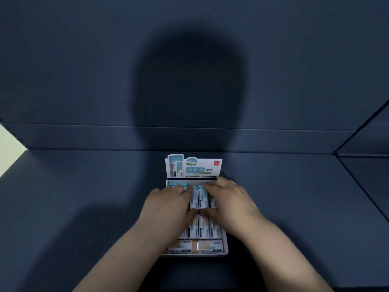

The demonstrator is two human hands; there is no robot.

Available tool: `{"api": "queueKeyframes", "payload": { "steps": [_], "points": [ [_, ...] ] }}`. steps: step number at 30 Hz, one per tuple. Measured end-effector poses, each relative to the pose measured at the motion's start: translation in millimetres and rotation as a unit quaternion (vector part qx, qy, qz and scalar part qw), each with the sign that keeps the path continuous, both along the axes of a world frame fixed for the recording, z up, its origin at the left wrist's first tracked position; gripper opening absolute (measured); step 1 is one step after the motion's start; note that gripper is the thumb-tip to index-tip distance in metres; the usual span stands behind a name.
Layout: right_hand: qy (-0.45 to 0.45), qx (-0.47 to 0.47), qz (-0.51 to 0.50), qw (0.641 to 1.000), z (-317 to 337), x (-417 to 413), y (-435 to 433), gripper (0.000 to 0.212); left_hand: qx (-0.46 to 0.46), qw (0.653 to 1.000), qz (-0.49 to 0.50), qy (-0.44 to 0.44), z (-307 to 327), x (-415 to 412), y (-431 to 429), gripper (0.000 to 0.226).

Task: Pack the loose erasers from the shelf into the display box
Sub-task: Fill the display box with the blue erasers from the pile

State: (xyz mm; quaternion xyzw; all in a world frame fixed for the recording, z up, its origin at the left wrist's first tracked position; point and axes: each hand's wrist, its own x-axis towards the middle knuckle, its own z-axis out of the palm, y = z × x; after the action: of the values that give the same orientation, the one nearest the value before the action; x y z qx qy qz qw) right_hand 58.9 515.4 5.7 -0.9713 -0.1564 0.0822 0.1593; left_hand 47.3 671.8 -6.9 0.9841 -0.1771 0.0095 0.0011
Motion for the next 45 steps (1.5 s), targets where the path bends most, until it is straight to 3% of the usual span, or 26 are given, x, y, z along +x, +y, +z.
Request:
{"api": "queueKeyframes", "payload": {
  "steps": [15, 23, 26, 30, 36, 45],
  "points": [
    [-0.041, 0.053, -0.023, 0.997, -17, -7, -2, 0.051, 0.028, 0.999, 0.011, -0.026, -4, -3, -4, 0.059],
    [-0.117, 0.054, -0.041, 0.991, -21, -18, -3, 0.04, -0.022, 0.996, -0.016, -0.088, -9, -9, 9, 0.051],
    [-0.117, 0.062, -0.044, 0.99, -21, -18, 0, 0.035, -0.019, 1.0, -0.005, -0.024, -3, -15, 7, 0.054],
    [-0.142, 0.083, -0.057, 0.985, -16, -25, -2, 0.036, -0.028, 0.996, -0.006, -0.081, 2, -20, 11, 0.051],
    [-0.135, 0.144, -0.081, 0.977, 2, -51, -6, 0.039, -0.111, 0.98, -0.035, -0.16, 8, -32, 23, 0.037],
    [-0.153, 0.136, -0.128, 0.97, 10, -88, -7, 0.034, -0.104, 0.977, -0.076, -0.171, 13, -54, 19, 0.031]
  ]
}}
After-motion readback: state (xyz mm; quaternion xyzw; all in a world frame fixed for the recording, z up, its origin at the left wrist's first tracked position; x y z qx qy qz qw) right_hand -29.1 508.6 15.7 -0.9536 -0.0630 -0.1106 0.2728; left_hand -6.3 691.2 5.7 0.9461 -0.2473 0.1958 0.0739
